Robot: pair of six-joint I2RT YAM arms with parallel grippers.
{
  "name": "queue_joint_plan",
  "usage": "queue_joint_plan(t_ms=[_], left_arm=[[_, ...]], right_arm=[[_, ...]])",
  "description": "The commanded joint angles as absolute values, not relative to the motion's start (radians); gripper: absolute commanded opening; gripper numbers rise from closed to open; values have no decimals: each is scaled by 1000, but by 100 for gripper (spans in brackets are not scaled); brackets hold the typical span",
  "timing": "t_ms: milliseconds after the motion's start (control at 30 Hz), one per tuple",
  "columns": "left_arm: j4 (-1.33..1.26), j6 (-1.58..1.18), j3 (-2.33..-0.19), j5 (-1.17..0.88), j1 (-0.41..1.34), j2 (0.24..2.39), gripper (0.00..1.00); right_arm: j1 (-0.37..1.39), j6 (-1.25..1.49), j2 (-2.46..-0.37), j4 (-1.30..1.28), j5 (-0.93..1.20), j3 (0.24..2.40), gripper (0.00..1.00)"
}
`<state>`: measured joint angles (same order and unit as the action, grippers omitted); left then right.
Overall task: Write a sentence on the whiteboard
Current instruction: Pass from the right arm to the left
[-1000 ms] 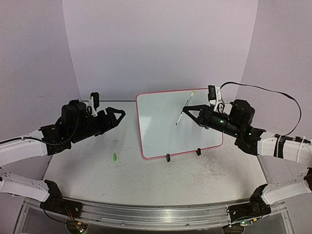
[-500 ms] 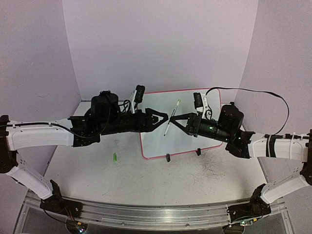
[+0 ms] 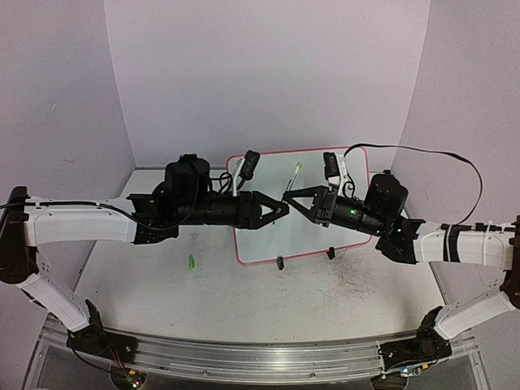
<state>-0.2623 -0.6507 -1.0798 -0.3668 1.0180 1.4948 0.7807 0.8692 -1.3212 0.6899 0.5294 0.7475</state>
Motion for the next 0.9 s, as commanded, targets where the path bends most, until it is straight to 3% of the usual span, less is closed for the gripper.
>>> queue_joint_plan(t_ms=[0,200,433,867], left_arm=[[-306,-628,-1112,-379,1017,1496,36],[-305,-622,-1091,-342,1016,1484,30],[-305,-623,-1099,-350,1016,1502,29],[-283,-548,-1089,-333,997,1490,1]], right_arm=[[787,880,-1307,749,551,783,0],[787,890,-1296,754,553,769,0],[792,892,-1284,755,555,770,0],[796,893,-1264,746,569,756,0]])
